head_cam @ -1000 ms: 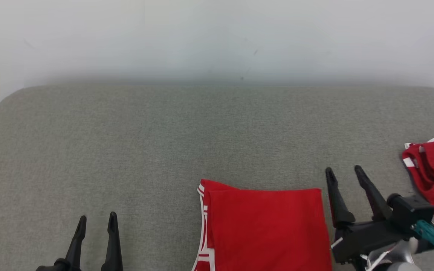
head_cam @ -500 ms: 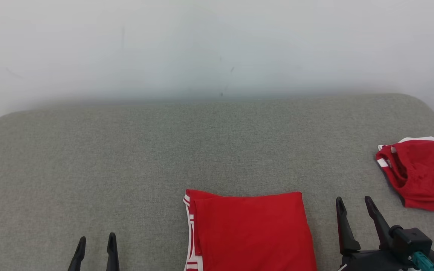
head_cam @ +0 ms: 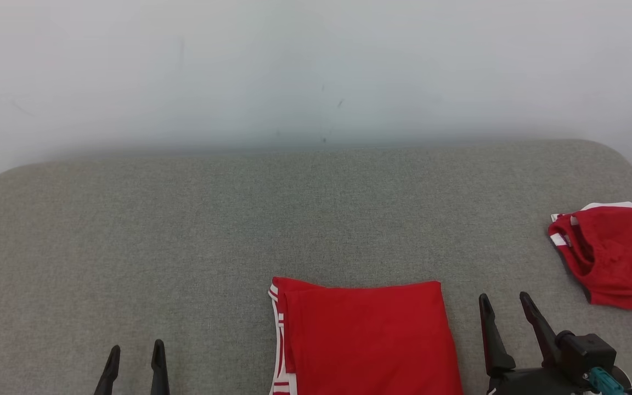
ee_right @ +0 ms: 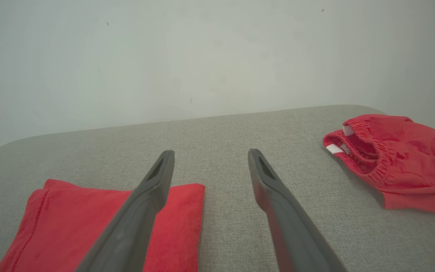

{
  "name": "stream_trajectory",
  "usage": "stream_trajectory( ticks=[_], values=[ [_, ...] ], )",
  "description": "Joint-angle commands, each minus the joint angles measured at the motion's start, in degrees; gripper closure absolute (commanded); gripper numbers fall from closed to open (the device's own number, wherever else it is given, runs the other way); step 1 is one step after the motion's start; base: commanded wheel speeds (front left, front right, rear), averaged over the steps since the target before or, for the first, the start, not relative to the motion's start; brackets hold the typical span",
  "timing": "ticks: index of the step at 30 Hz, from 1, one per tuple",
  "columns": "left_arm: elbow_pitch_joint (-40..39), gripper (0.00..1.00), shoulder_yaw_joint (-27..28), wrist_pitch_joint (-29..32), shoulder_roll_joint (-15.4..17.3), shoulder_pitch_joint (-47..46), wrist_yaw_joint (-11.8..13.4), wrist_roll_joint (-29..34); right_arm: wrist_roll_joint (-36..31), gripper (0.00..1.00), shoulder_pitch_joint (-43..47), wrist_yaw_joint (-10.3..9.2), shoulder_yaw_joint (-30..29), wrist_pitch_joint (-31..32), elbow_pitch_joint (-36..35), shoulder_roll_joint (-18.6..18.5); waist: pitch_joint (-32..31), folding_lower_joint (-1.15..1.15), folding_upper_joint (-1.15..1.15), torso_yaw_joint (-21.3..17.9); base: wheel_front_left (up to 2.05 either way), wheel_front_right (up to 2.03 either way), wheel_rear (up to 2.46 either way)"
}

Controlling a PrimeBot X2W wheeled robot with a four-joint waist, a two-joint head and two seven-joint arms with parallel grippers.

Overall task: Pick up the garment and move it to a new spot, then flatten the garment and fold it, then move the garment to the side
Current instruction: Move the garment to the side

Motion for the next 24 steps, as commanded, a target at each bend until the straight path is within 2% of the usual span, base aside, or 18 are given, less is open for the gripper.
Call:
stream_trajectory(
  ticks=[1,9,13,17,24],
  values=[
    [-0.2,0.0,0.1,-0.2,0.0,0.9,-0.1,-0.1,0.2,0.0,-0.5,0.03,-0.1,-0.1,0.0,0.0,0.0,0.0,0.0,0.0,0.0,0.0,0.0],
    [-0.4,0.0,-0.1,-0.2,0.0,0.6,-0.1,-0.1,0.8,0.0,-0.4,0.03,0.3,1.1,0.5,0.0,0.2,0.0,0.0,0.3,0.0,0.0,0.0],
    [-0.5,0.0,-0.3,-0.2,0.0,0.6,0.1,-0.2,1.4,0.0,-0.7,0.03,0.4,4.7,0.8,0.0,0.3,0.0,0.0,0.5,0.0,0.0,0.0],
    [-0.4,0.0,-0.4,-0.2,0.0,0.6,0.2,-0.3,2.4,0.0,-1.0,0.03,-0.3,14.4,0.5,0.0,0.4,0.0,0.0,0.8,0.0,0.0,0.0],
    [-0.5,0.0,-0.6,-0.2,0.0,0.6,0.5,-0.5,3.8,0.0,-1.7,0.03,-0.7,35.8,-3.1,0.0,0.5,0.0,0.0,1.3,0.0,0.0,0.0]
  ],
)
